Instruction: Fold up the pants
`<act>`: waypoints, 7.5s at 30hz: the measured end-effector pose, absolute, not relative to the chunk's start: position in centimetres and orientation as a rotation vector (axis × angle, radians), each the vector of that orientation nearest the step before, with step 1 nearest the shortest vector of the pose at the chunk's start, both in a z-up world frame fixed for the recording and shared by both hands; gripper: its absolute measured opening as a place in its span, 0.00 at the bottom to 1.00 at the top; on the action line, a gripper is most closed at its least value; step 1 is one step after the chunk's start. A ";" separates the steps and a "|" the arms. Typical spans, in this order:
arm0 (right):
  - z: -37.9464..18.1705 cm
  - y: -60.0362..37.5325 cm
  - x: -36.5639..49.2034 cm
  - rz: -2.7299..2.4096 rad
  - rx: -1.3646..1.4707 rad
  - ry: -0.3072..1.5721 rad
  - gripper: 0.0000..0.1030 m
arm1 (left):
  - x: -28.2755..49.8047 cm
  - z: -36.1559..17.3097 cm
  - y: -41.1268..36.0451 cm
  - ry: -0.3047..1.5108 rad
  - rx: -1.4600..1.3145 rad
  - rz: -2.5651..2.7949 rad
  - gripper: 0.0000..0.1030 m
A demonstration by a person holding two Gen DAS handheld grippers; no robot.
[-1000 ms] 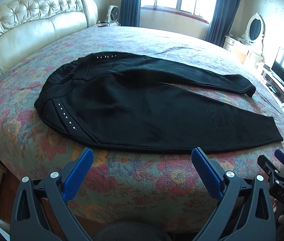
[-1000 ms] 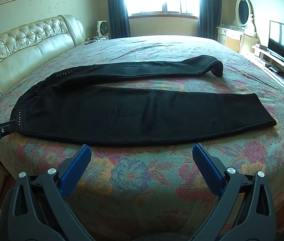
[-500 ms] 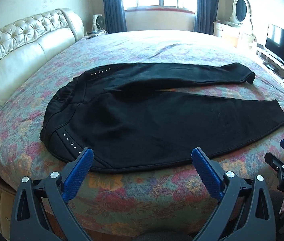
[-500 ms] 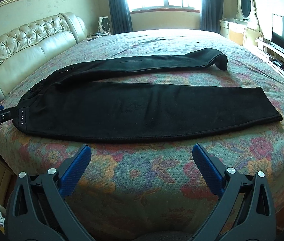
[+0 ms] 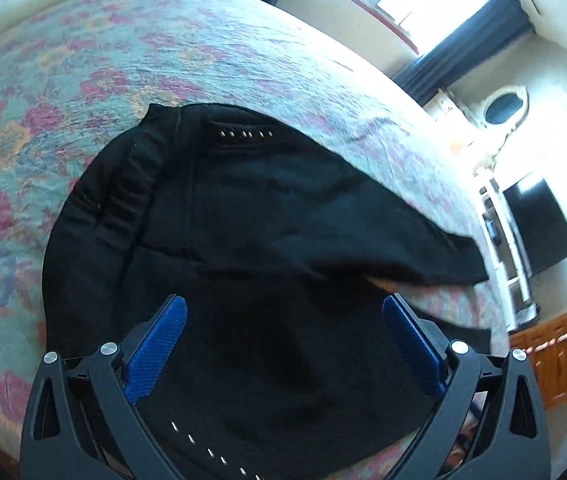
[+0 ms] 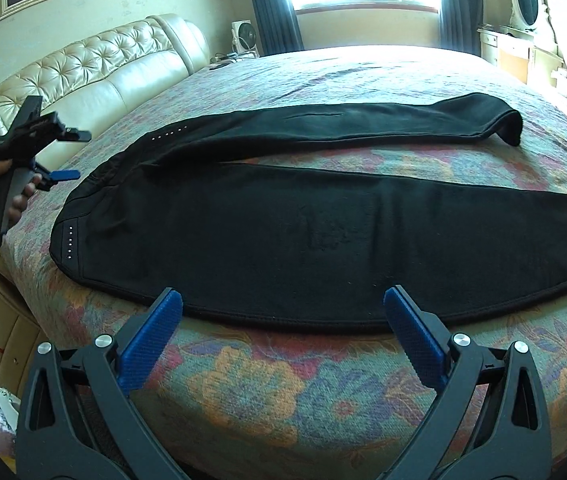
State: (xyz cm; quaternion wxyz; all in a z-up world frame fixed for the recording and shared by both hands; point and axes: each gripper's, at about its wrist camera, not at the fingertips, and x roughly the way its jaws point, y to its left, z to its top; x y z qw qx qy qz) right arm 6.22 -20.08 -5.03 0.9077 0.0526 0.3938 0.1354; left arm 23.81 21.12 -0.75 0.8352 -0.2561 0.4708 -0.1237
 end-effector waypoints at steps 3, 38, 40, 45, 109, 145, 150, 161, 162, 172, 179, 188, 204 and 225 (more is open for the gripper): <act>-5.8 -18.7 7.5 0.323 0.102 0.829 0.98 | 28.7 -1.8 25.9 0.976 -0.618 -0.223 0.95; -3.4 -19.9 36.2 0.631 -0.018 0.885 0.98 | 43.2 -9.4 26.8 1.174 -0.793 -0.352 0.27; -4.6 -19.3 40.0 0.607 -0.116 0.930 0.98 | 42.9 -9.8 27.1 1.160 -0.809 -0.368 0.27; -7.4 -18.1 46.6 0.564 -0.307 1.019 0.79 | 42.7 -10.4 28.4 1.151 -0.847 -0.398 0.26; -8.8 -29.4 15.5 0.417 0.689 0.917 0.59 | 8.8 -6.3 28.2 0.647 -1.362 -0.274 0.85; -11.3 -30.3 18.6 0.257 1.046 0.831 0.07 | 12.6 -4.9 30.4 0.640 -1.122 -0.097 0.28; -13.9 -30.1 17.7 0.227 1.048 0.886 0.07 | 9.8 -7.7 29.6 0.672 -1.223 -0.115 0.31; -14.8 -30.6 17.6 0.221 1.049 0.905 0.08 | 7.1 -7.6 27.4 0.593 -1.320 0.129 0.75; -14.7 -30.8 16.7 0.220 1.058 0.906 0.09 | 7.7 -7.5 27.0 0.605 -1.299 0.124 0.75; -15.5 -31.3 16.2 0.234 1.079 0.902 0.10 | 10.6 -10.2 25.6 0.674 -1.376 0.177 0.34; -15.6 -31.8 15.8 0.248 1.084 0.898 0.09 | 10.4 -10.6 25.7 0.706 -1.375 0.188 0.16; -16.0 -32.1 15.6 0.252 1.094 0.897 0.09 | 8.3 -8.9 25.6 0.741 -1.390 0.271 0.20; -14.0 -32.2 15.5 0.287 1.096 0.836 0.07 | 9.7 -7.2 27.0 0.633 -1.294 0.212 0.12; -14.8 -31.9 14.3 0.285 1.128 0.890 0.07 | 6.3 -6.9 26.5 0.608 -1.319 0.276 0.50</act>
